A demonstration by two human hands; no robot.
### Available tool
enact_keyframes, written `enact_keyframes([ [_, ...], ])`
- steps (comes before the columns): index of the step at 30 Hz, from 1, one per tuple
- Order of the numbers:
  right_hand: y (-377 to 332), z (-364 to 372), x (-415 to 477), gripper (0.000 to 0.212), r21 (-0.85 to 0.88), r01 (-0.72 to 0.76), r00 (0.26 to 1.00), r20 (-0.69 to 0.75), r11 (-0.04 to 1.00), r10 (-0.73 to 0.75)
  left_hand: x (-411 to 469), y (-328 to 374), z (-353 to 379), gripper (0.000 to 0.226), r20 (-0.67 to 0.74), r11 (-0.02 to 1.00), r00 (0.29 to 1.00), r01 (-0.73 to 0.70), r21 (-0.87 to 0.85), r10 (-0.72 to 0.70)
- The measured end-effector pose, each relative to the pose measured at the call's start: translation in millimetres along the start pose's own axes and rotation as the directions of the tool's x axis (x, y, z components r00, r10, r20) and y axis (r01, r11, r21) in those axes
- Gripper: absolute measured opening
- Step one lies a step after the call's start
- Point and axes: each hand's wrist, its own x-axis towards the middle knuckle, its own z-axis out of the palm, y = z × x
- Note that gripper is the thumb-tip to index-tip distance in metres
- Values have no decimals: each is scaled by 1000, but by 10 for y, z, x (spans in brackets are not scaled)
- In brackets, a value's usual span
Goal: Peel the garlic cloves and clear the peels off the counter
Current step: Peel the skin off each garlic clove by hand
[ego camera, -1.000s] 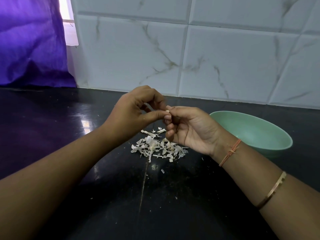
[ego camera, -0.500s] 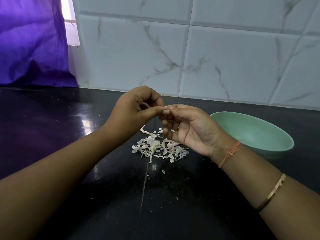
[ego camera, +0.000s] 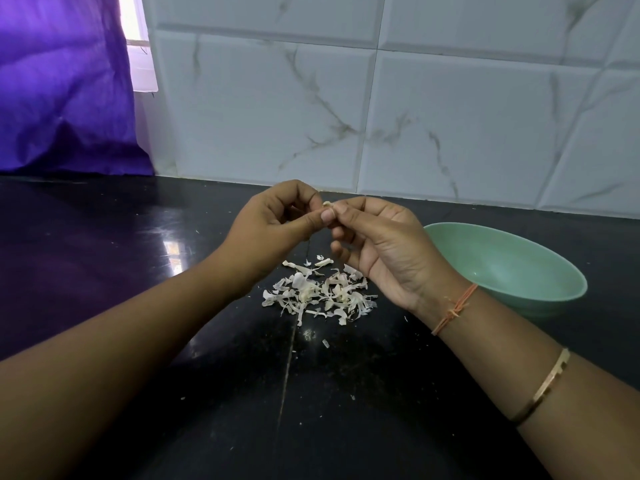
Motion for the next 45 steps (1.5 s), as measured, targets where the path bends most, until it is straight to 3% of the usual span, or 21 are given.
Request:
enact_keyframes([
  [14, -8, 42, -45, 12, -127, 54, 996, -69, 990, -63, -4, -17, 26, 21, -39, 951, 991, 110, -289, -126],
  [28, 48, 51, -28, 11, -301, 184, 969, -104, 936, -224, -7, 33, 61, 21, -35, 923, 974, 202, -327, -225],
  [37, 72, 42, -12, 12, -520, 318, 903, -88, 793, -420, -14, 75, 62, 20, 20, 903, 964, 255, -345, -265],
  [45, 85, 37, -16, 9, -641, 346, 866, -62, 685, -496, -27, 108, 73, 22, 69, 898, 954, 297, -325, -291],
])
